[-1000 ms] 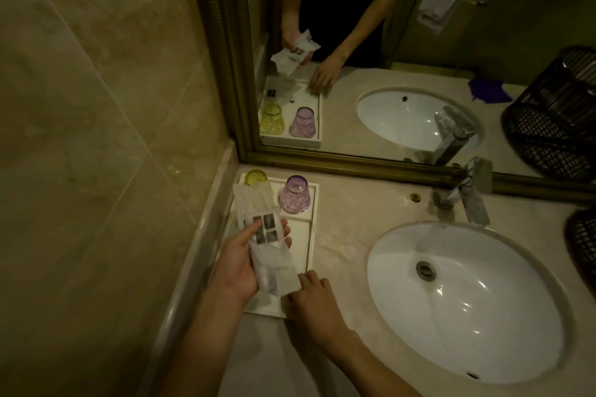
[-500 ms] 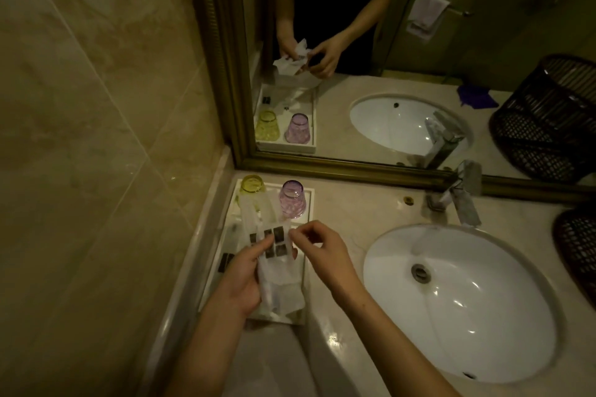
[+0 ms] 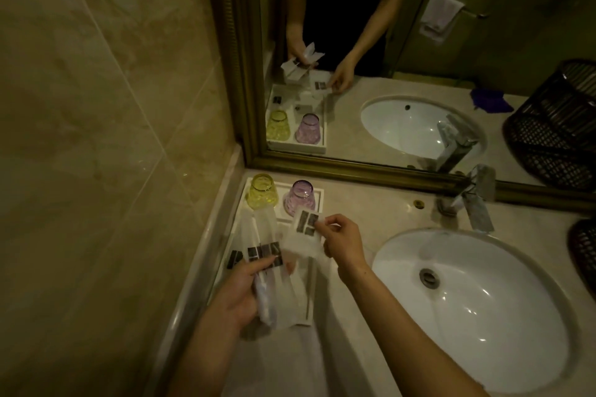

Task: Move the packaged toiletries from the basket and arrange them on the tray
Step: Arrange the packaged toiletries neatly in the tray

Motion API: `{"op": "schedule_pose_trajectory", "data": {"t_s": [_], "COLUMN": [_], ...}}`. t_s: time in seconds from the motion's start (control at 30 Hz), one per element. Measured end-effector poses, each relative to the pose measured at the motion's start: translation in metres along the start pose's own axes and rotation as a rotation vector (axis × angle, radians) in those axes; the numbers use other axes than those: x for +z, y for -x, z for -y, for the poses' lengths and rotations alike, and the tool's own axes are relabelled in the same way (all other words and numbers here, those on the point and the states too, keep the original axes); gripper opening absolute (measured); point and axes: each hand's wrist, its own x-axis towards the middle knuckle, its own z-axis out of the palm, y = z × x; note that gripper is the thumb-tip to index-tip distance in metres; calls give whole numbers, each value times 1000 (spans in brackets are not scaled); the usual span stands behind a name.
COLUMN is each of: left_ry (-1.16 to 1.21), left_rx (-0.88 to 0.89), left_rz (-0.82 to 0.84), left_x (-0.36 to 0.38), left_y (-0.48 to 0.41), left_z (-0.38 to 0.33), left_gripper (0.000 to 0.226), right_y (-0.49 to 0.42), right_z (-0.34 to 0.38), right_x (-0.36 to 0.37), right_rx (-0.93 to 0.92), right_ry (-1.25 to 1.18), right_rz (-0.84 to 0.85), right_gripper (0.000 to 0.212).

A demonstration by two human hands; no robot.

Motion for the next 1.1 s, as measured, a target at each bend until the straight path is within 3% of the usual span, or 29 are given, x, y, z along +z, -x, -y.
{"op": "schedule_pose_trajectory", "data": {"t_s": [0.17, 0.33, 0.6, 0.77, 0.83, 0.97, 1.1], "left_ry": [96, 124, 134, 107, 122, 127, 131], "left_rx": [50, 72, 49, 45, 46, 36, 21], "left_rz": [29, 16, -4, 4, 3, 0, 4], "left_x": [-17, -24, -23, -15, -11, -9, -11], "left_y": [0, 2, -1, -2, -3, -2, -1], "left_z": [-1, 0, 1, 2, 3, 3, 1], "left_gripper": [48, 40, 37, 41, 45, 45, 43], "right_y": [-27, -32, -37, -28, -25, -25, -20], "right_z": [-29, -41, -41, -53, -62, -66, -53], "right_x": [12, 26, 22, 26, 29, 27, 22], "right_rx": [49, -68, -431, -800, -779, -697, -673], "right_ry": [320, 686, 985, 1206, 1289, 1324, 1124], "right_rz": [-16, -37, -113, 123, 207, 221, 171], "right_gripper": [10, 12, 28, 17, 23, 27, 21]}}
